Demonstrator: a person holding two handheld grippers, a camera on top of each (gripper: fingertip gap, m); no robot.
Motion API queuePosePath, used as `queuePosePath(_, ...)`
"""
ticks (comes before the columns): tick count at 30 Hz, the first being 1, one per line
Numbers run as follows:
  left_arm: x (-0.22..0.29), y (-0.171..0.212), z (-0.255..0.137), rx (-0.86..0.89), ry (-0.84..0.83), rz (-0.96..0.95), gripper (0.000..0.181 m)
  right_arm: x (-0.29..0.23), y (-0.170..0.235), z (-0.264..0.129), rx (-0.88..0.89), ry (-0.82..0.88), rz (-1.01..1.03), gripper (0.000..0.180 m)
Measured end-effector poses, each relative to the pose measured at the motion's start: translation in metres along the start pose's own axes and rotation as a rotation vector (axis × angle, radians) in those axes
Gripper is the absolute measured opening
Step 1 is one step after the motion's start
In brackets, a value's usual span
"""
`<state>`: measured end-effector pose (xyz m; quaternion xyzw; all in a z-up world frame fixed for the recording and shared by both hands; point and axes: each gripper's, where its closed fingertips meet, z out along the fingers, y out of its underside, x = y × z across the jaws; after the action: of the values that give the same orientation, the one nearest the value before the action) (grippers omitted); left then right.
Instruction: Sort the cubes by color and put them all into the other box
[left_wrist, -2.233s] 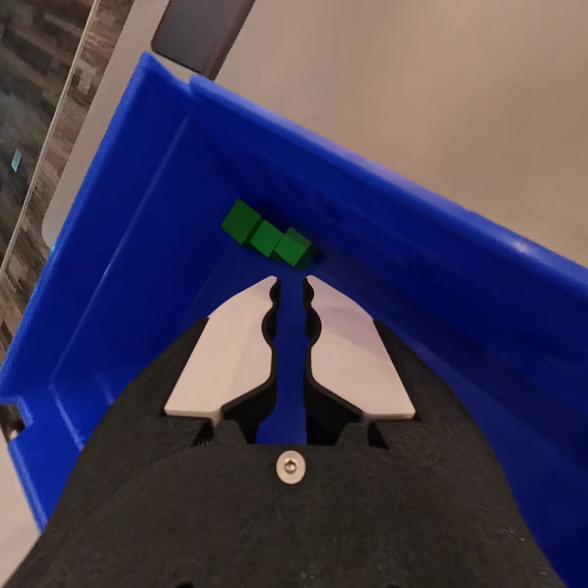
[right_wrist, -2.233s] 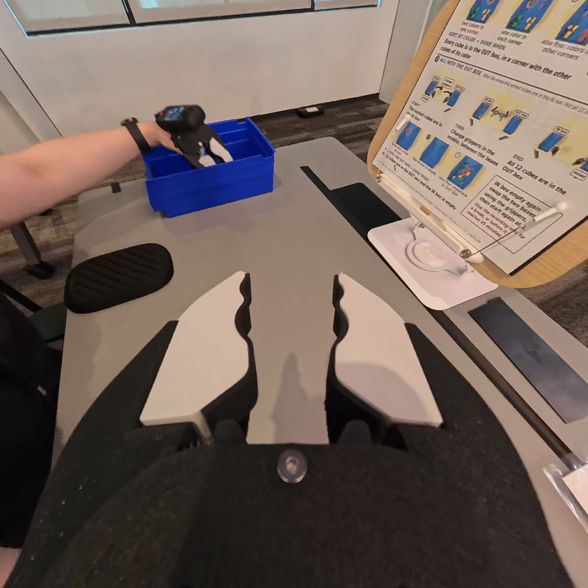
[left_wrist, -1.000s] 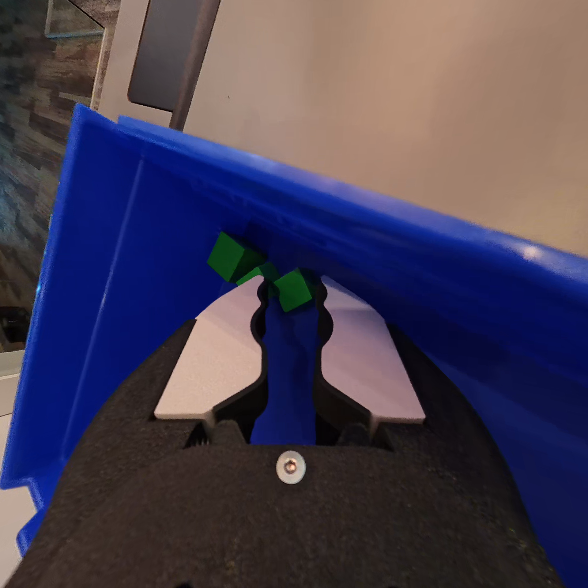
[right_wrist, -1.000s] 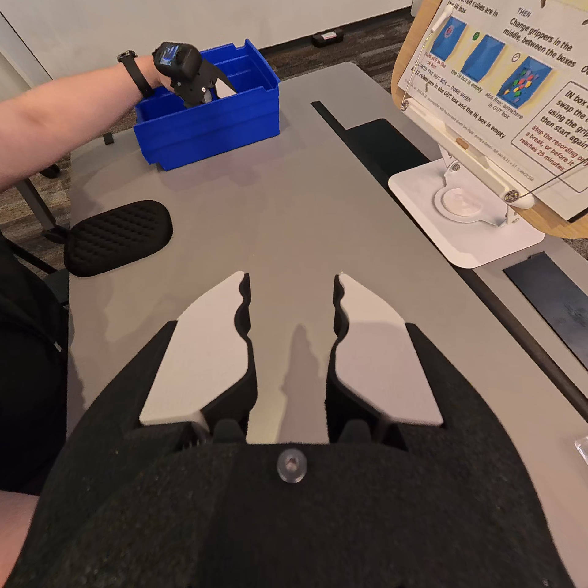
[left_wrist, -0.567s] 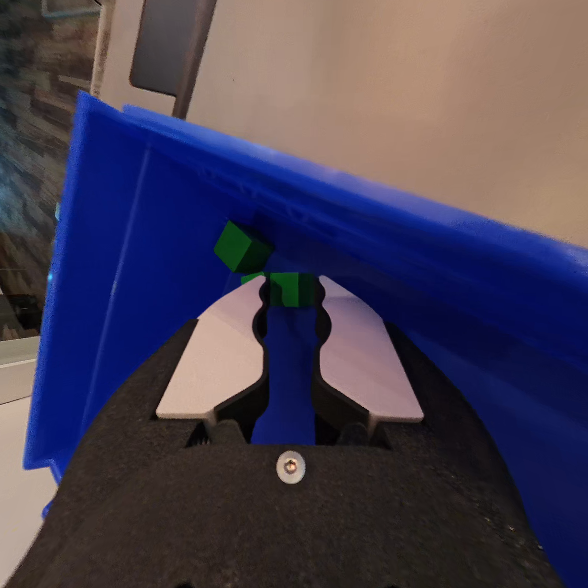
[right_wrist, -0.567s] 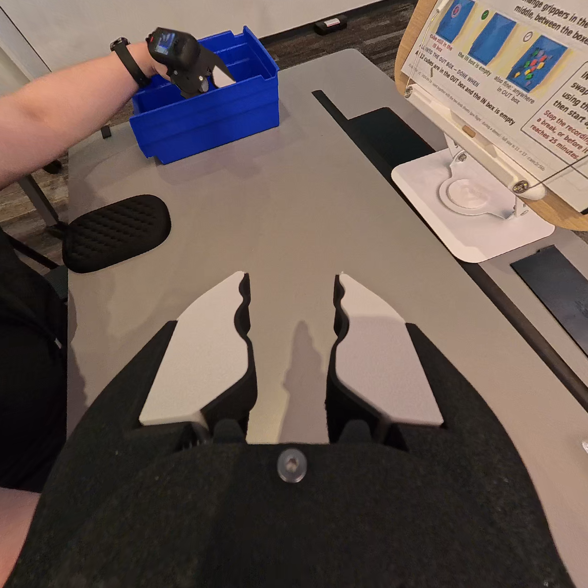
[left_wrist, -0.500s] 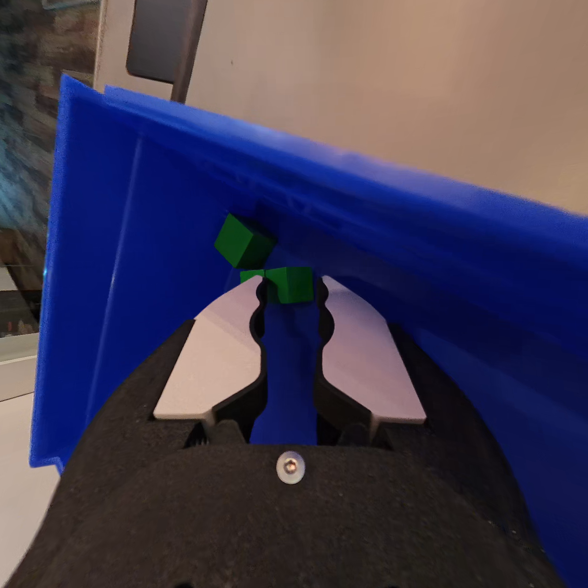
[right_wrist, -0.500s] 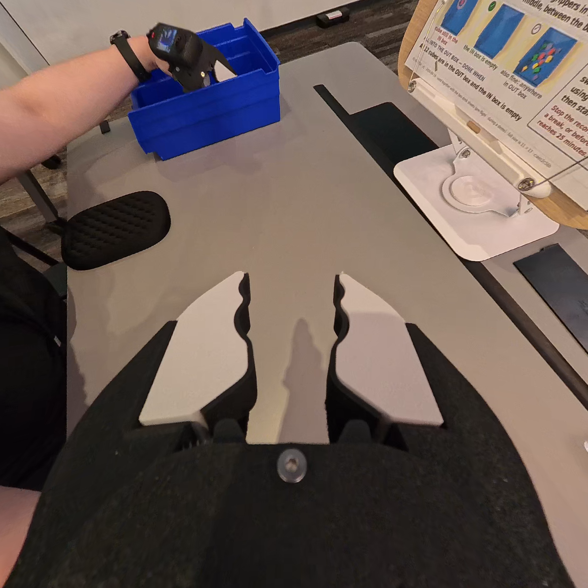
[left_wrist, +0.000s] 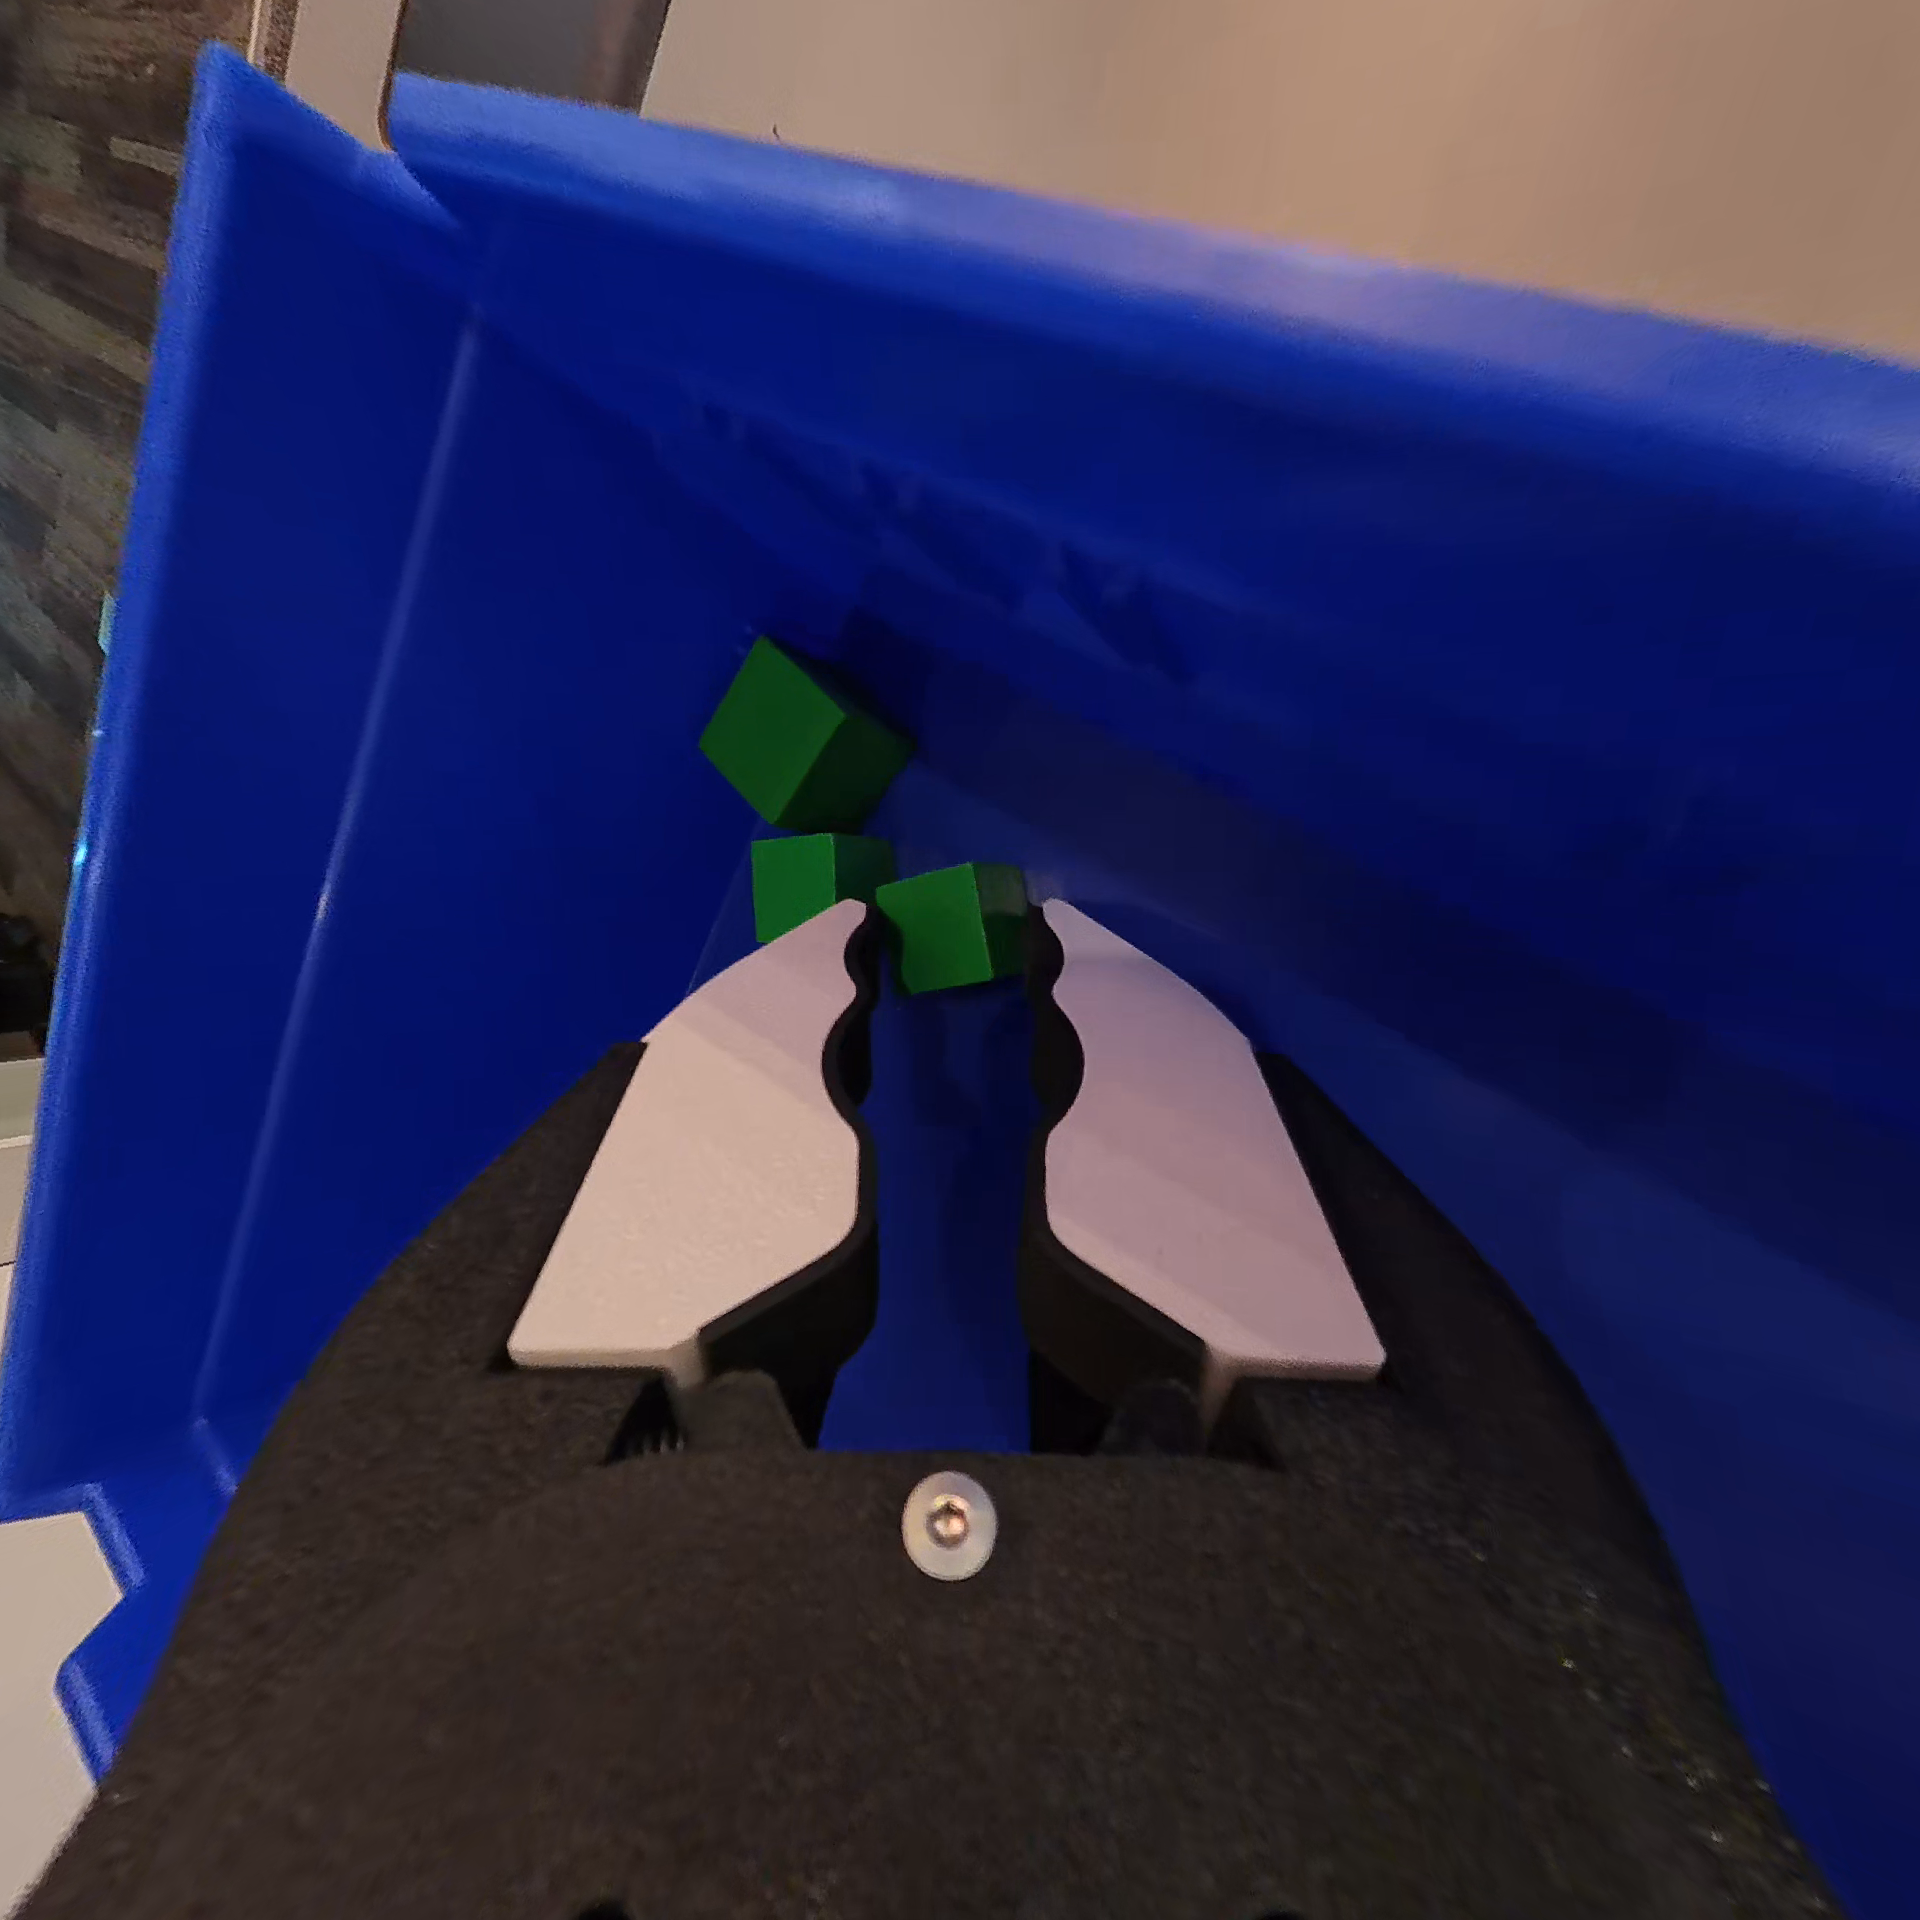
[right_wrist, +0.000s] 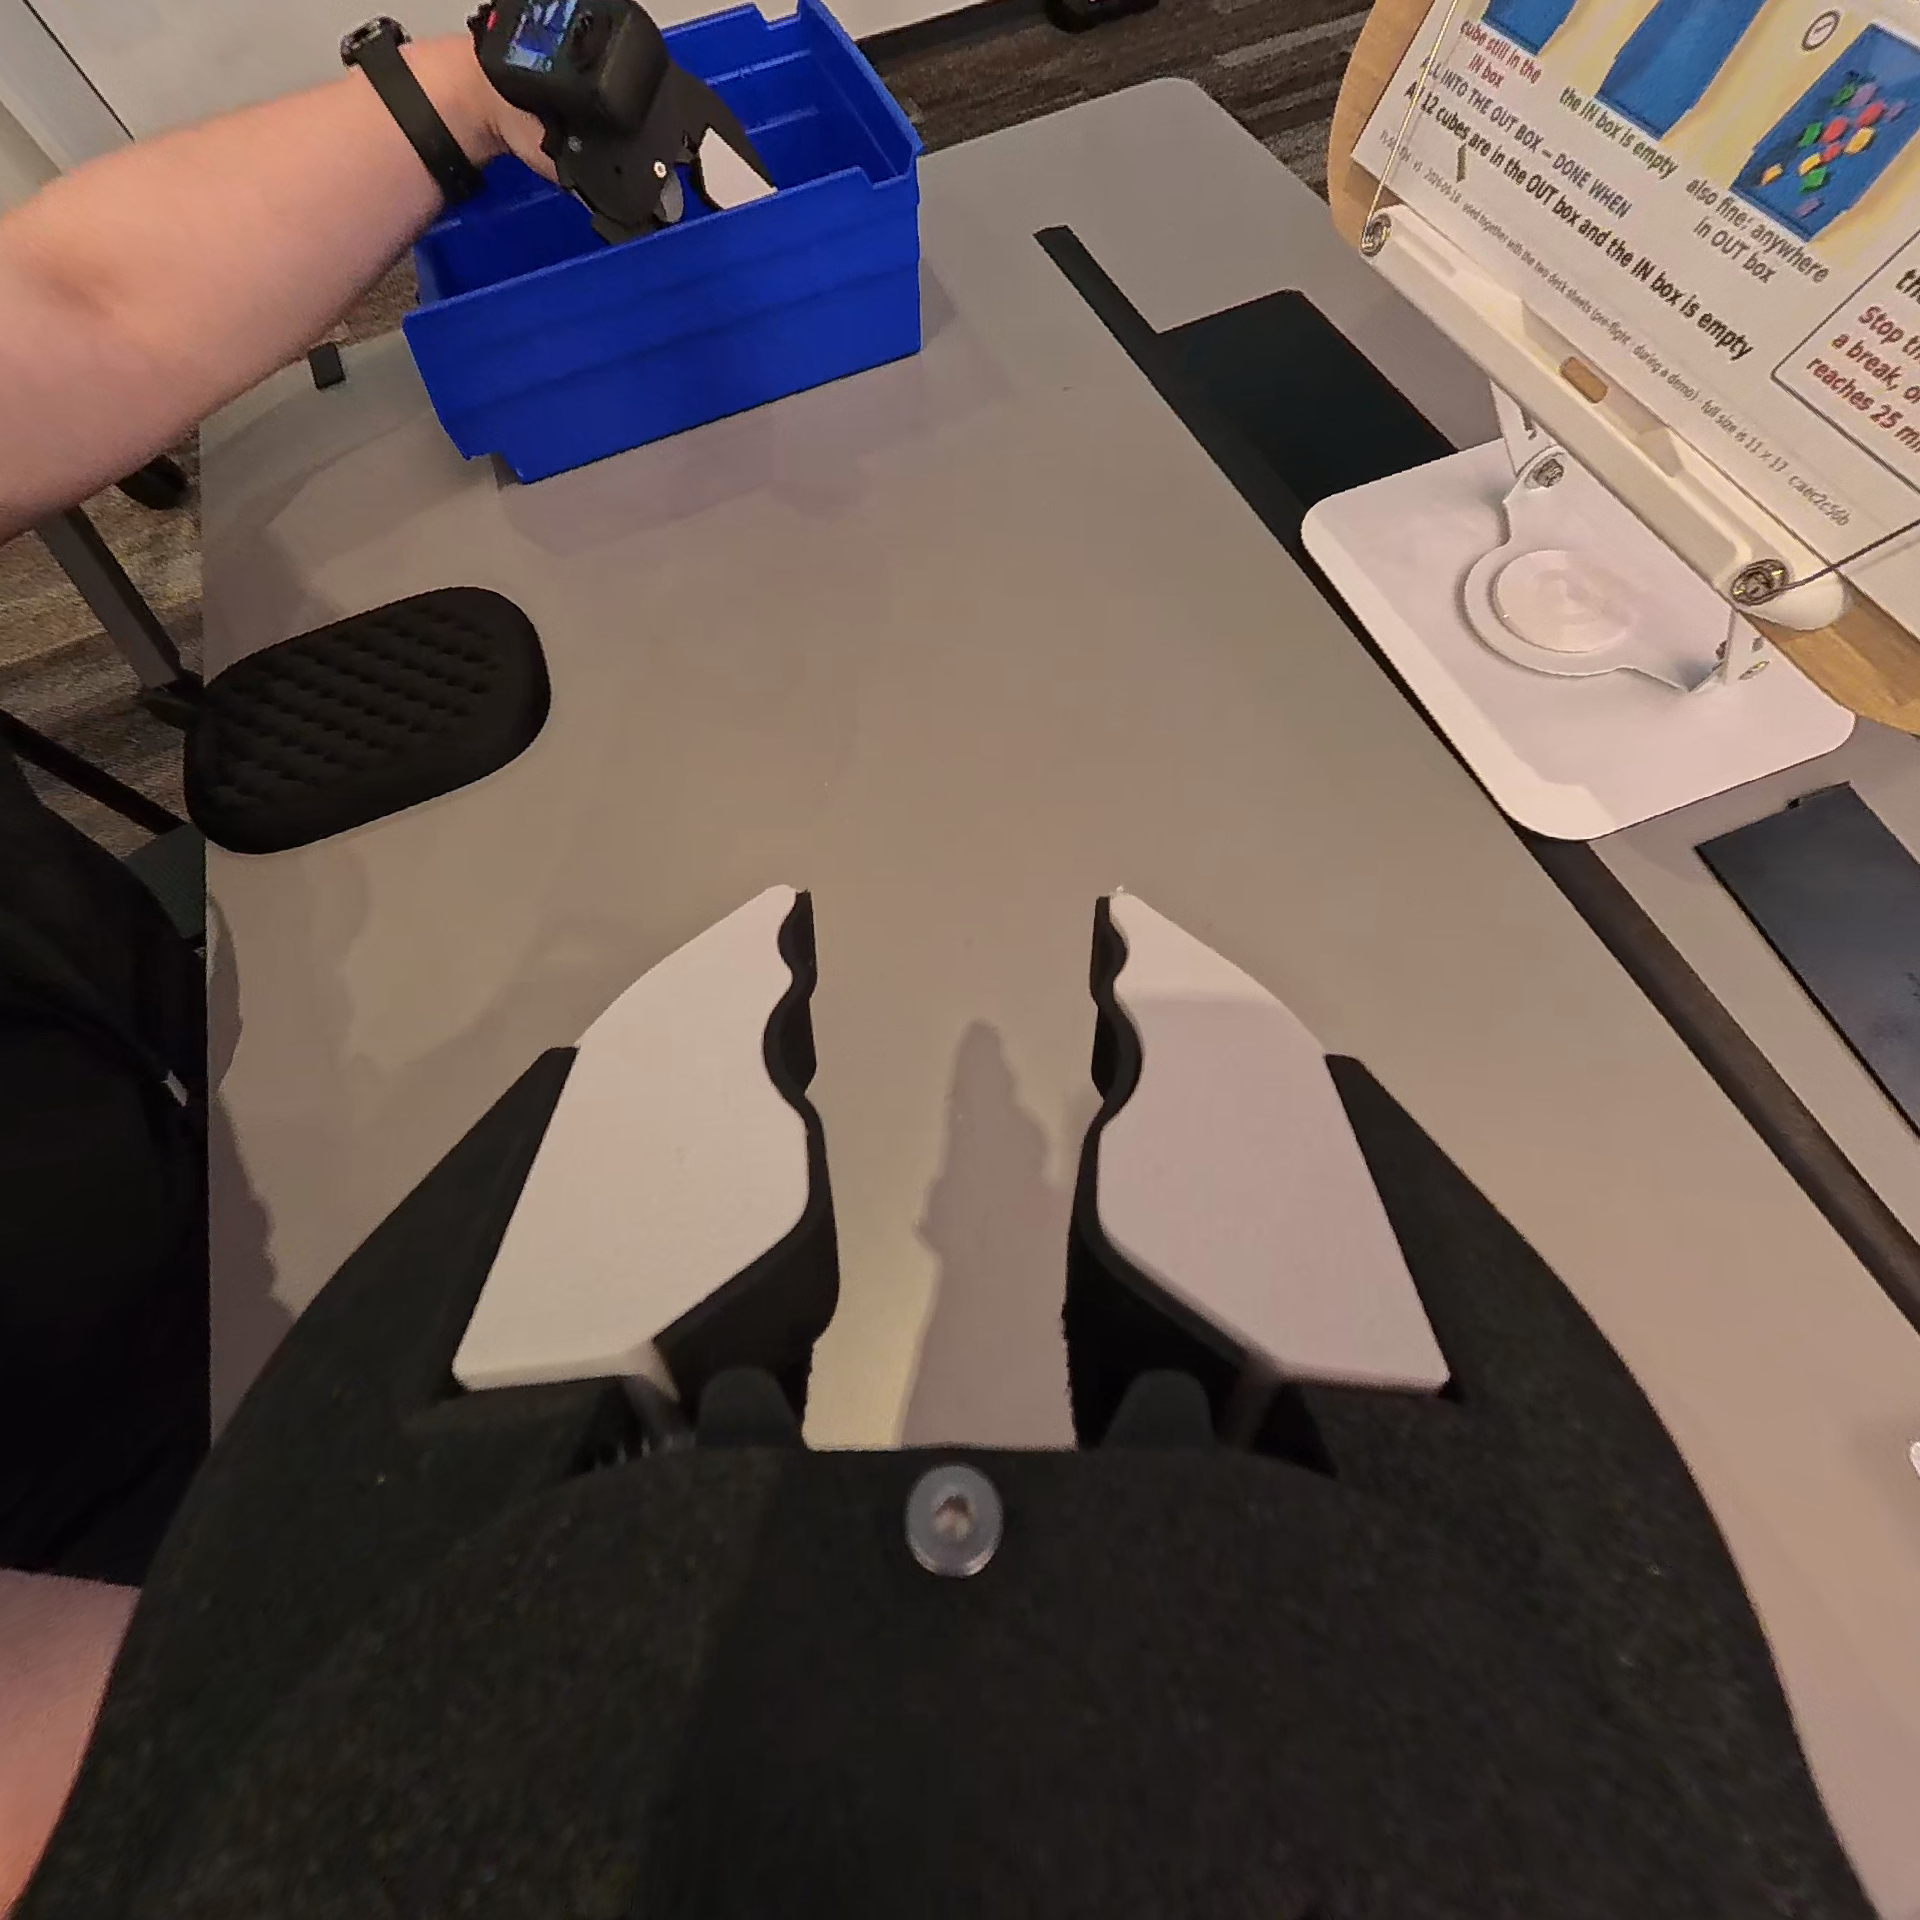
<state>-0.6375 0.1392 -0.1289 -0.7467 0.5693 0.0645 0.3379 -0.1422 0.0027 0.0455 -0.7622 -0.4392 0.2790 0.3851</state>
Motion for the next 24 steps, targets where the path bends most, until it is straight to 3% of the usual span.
queuePosePath(15,-0.0055,0.0078,0.0027,-0.09,0.1,-0.293,0.032,-0.0045,0.0048,0.0071,-0.043,-0.018,-0.027,0.05)
queuePosePath(24,-0.0021,0.0063,0.0042,-0.07,0.175,-0.322,0.025,-0.0081,0.0071,0.0081,-0.06,-0.033,-0.038,0.05)
